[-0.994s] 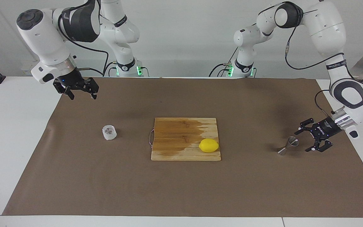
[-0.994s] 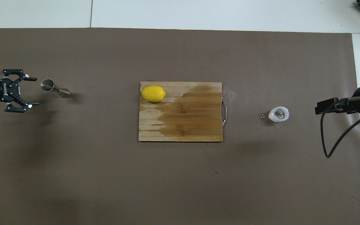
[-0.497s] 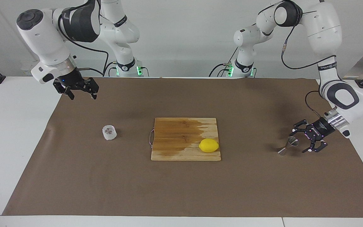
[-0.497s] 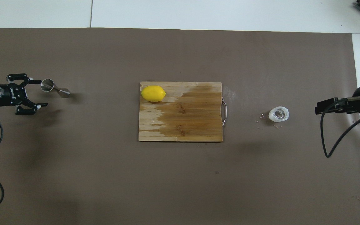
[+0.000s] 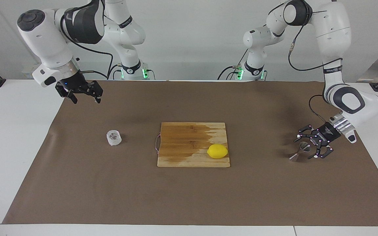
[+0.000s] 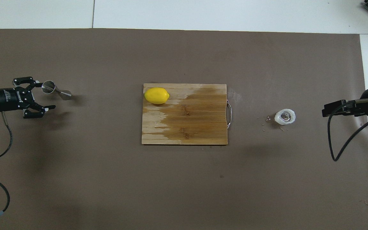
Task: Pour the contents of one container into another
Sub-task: 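Close the left gripper around the small metal cup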
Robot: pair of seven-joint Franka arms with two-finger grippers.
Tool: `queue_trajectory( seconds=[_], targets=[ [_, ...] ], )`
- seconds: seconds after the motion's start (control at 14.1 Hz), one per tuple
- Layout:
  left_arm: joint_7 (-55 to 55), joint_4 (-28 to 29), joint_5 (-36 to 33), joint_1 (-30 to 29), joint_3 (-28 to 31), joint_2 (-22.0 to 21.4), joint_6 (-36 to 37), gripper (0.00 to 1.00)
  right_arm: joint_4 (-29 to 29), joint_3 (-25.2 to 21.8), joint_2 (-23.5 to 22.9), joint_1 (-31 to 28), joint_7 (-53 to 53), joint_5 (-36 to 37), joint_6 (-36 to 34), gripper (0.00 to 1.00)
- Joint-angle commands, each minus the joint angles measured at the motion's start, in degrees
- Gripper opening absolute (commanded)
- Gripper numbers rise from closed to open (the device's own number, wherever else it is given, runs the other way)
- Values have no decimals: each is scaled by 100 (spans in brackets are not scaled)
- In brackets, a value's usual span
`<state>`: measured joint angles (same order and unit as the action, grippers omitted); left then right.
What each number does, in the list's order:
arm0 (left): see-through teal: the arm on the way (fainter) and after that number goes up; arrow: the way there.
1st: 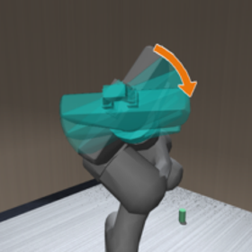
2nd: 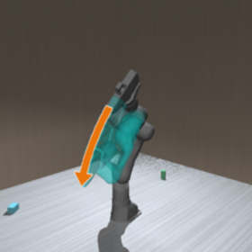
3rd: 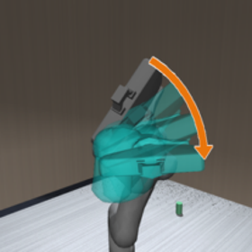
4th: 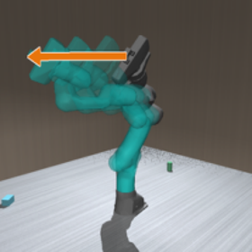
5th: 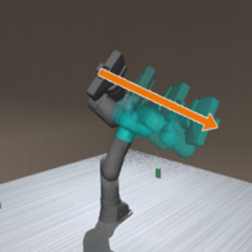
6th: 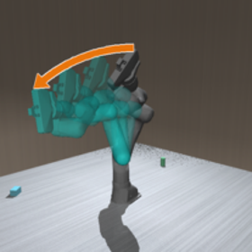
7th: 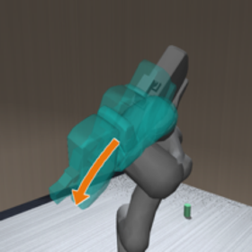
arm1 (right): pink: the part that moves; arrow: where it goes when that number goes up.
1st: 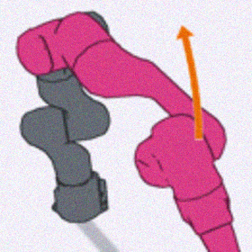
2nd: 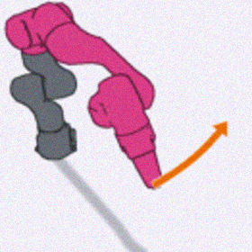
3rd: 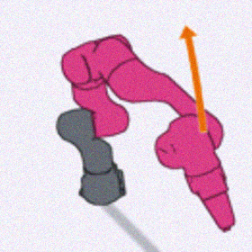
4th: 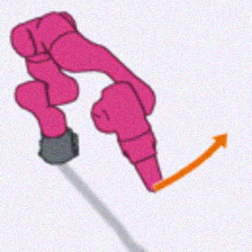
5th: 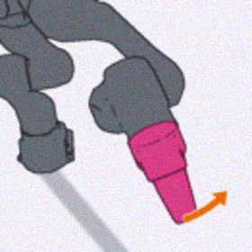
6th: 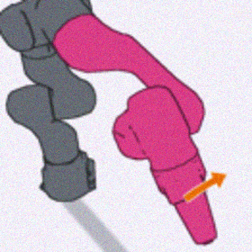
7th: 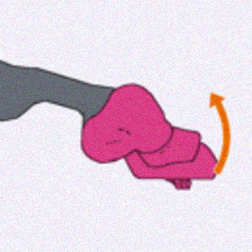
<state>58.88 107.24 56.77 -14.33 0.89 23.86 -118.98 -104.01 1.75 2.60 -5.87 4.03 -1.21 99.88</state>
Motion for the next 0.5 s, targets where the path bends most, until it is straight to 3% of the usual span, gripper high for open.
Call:
queue_trajectory(
  seconds=[0.0,0.21,0.28,0.35,0.43],
  targets=[
    [71,332,246,185,34,-233,-335,100,-94,35,118,-55,54,-28,-39,100],
    [71,324,404,150,43,-233,-354,100,-94,35,118,-55,54,-28,-39,100],
    [27,332,405,124,43,-241,-319,73,-94,35,118,-55,54,-28,-39,100],
    [27,332,405,124,43,-241,-336,63,-94,35,118,-55,54,-28,-39,100],
    [27,332,405,115,43,-241,-353,44,-94,35,118,-55,54,-28,-39,100]
  ],
)
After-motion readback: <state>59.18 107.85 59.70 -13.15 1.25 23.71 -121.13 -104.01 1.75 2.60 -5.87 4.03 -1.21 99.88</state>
